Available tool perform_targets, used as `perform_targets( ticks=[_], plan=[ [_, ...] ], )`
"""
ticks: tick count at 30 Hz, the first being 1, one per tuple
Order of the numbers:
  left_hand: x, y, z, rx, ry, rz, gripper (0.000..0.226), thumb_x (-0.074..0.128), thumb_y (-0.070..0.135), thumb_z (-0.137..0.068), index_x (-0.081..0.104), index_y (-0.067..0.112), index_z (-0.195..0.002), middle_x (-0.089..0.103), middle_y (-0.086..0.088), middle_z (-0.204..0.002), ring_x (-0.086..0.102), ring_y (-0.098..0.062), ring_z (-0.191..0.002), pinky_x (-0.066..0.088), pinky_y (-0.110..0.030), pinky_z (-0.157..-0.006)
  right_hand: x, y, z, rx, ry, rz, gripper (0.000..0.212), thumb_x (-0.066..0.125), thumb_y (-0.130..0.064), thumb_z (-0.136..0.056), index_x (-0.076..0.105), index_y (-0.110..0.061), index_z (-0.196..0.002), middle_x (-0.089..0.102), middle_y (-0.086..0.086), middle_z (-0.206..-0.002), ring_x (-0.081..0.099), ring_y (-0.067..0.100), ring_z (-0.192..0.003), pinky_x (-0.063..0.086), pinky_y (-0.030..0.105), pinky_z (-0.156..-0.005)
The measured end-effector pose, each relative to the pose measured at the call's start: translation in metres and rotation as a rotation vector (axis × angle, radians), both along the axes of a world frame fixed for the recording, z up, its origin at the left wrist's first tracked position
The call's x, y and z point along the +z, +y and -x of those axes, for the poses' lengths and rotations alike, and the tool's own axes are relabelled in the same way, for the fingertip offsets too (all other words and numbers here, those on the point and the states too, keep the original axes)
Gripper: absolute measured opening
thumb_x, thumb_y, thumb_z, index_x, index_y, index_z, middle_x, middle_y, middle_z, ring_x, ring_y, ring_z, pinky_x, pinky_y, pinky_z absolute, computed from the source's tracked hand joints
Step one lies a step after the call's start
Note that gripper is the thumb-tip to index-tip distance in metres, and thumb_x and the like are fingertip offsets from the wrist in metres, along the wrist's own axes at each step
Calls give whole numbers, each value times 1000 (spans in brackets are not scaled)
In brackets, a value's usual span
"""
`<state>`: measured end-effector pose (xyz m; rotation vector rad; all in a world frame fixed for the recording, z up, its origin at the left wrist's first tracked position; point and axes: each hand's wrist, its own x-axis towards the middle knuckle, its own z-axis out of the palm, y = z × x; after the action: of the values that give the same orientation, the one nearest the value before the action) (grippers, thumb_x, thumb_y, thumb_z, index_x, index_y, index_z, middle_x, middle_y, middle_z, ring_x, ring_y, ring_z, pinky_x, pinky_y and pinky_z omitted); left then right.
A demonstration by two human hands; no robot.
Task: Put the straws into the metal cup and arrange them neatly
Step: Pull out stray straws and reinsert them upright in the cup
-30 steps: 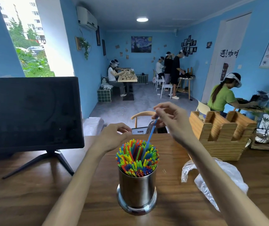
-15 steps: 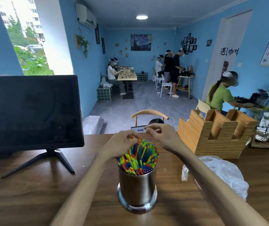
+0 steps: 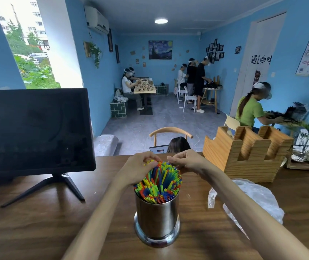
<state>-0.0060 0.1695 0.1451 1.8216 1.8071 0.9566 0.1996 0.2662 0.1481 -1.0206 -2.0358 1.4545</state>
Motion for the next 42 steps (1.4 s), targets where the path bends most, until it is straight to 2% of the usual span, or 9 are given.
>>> perform_targets(
  ticks=[5,13,18,25,28,31,33,37,42],
  plan=[
    [-1,0,-1,2,10,-8,11,57,36,-102,66,43,-105,68,16,-106,62,0,-100,51,-22,-85,4,-5,-7,66,-14,-12,36,77,-36,-87,79,-1,-91,78,10,-89,72,12,-79,55,21,-67],
    [-3,-2,1,29,7,-5,13,57,37,-101,68,39,-110,68,13,-111,60,-4,-104,45,-21,-82,1,-4,0,-94,29,-131,28,79,-37,-84,82,-8,-87,77,10,-84,69,15,-76,58,28,-72],
    [-2,-6,-2,33,0,-14,11,58,37,-101,67,39,-107,69,12,-111,61,-4,-105,47,-23,-86,22,-15,8,-201,31,-433,12,77,-15,-89,78,-8,-100,77,2,-83,74,12,-72,64,34,-75],
    [-4,-6,-6,67,-69,-134,17,63,39,-98,64,41,-115,67,17,-115,62,2,-104,51,-26,-92,90,-34,-5,-417,163,-887,17,78,-20,-88,79,-15,-105,77,-5,-92,66,-6,-74,54,10,-75],
    [5,-14,-17,247,-103,-449,8,68,37,-94,73,33,-89,66,14,-88,59,-1,-84,44,-17,-70,111,-36,-10,-543,345,-1051,17,79,-21,-88,80,-14,-104,73,-13,-91,70,-1,-77,57,14,-79],
    [15,-25,-22,358,-33,-645,46,61,49,-95,73,23,-59,62,6,-54,57,-13,-59,41,-27,-59,115,-41,-7,-596,532,-1134,17,78,-21,-89,79,-12,-103,74,-10,-92,72,2,-79,56,14,-77],
    [30,-33,-32,319,-119,-495,52,56,50,-99,75,25,-57,62,2,-47,56,-14,-47,43,-28,-56,105,-49,-1,-585,598,-1132,18,78,-18,-89,78,-11,-105,74,-9,-94,73,4,-79,57,15,-76],
    [57,-37,-46,174,-682,-45,60,37,61,-101,76,16,-102,76,-9,-73,55,-12,-46,35,-20,-43,73,-66,13,-515,656,-1049,16,80,-12,-87,79,-9,-102,74,-10,-92,72,-1,-77,56,13,-72],
    [63,-36,-37,228,-1105,-191,32,52,38,-104,72,14,-103,77,0,-84,68,-10,-63,49,-21,-55,37,-83,18,-404,645,-725,11,81,-8,-84,81,-11,-95,79,-5,-85,75,9,-77,62,36,-75]
  ],
)
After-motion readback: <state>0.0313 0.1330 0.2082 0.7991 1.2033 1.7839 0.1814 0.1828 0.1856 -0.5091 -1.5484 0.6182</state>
